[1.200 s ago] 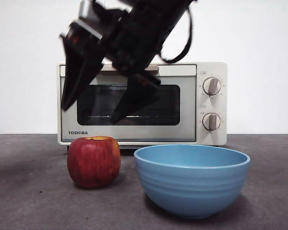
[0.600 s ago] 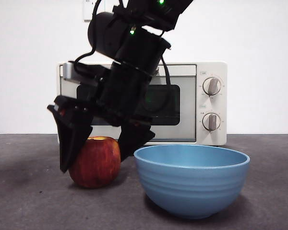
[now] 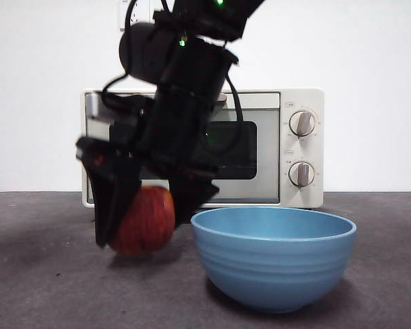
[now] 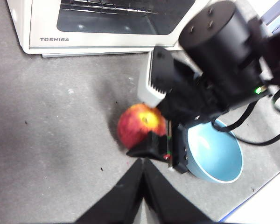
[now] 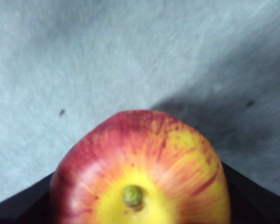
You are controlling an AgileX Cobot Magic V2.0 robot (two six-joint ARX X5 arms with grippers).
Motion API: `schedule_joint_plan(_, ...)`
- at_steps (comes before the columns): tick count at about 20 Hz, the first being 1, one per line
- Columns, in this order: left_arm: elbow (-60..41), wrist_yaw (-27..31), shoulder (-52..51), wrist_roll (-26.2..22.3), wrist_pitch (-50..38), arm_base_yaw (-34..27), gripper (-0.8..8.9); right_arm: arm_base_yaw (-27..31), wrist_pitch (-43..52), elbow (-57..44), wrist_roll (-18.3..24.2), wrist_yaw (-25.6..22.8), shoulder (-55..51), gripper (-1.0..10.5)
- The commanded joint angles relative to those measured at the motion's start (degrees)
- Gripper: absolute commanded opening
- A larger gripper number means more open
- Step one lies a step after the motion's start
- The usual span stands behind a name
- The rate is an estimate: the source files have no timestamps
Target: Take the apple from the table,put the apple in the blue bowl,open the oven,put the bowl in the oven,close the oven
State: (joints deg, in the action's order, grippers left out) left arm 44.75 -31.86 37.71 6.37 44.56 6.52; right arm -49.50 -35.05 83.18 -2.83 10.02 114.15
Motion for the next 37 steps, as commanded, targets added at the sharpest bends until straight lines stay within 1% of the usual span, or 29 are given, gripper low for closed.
schedule_joint_plan(1,1.1,-0.3,0.2,-1.2,-0.5,0.1,0.07,-0.7,-1.2,3.0,-0.2,-0.1,-3.1,3.4)
schedule_joint_plan(3,1.1,-0.3,0.2,-1.3,-0.6,0.1,0.07,-0.6,-3.7,3.1,-0.1,-1.1,-7.0,3.4)
schedule_joint_plan(7,1.1,-0.3,0.2,-1.4,-0.9,0.1,0.07,-0.3,-11.5,2.8,0.1,-3.6,-14.5,3.4)
schedule_joint_plan(9,1.1,-0.3,0.2,-1.5,-0.9,0.1,0.07,-0.3,-12.7,1.0,0.1,-4.1,-18.0,3.4)
schedule_joint_plan(11,1.1,-0.3,0.2,-1.8,-0.9,0.1,0.07,-0.3,-12.6,-2.9,0.1,-4.3,-21.3,3.4)
schedule_joint_plan(14,1.1,-0.3,0.2,-1.9,-0.9,0.1,0.07,-0.3,-9.5,-11.5,0.0,-4.5,-25.6,3.4)
schedule_joint_plan(16,1.1,-0.3,0.2,-1.8,-0.9,0.1,0.07,-0.3,-5.2,-17.1,-1.4,-4.4,-27.1,3.4)
schedule_joint_plan(22,1.1,-0.3,0.9,-1.8,-0.8,0.1,0.07,-0.4,3.5,-28.4,-3.7,-4.5,-27.3,3.4)
schedule_joint_plan(25,1.1,-0.3,1.1,-1.8,-0.9,0.1,0.07,-0.2,5.5,-31.4,-4.5,-4.5,-27.3,3.5)
schedule_joint_plan(28,1.1,-0.3,1.6,-1.8,-0.9,0.1,0.07,-0.3,6.3,-32.7,-4.5,-4.5,-27.3,4.1)
schedule_joint_plan(30,1.1,-0.3,1.7,-1.8,-0.9,0.1,0.07,-0.2,6.4,-32.7,-4.5,-4.5,-27.3,4.3)
schedule_joint_plan(35,1.1,-0.3,1.7,-1.8,-0.9,0.1,0.07,-0.1,6.3,-32.7,-4.3,-4.6,-27.3,4.5)
schedule_joint_plan(37,1.1,-0.3,1.7,-1.8,-0.9,0.1,0.07,-0.2,6.4,-32.5,-3.9,-6.2,-27.4,4.5)
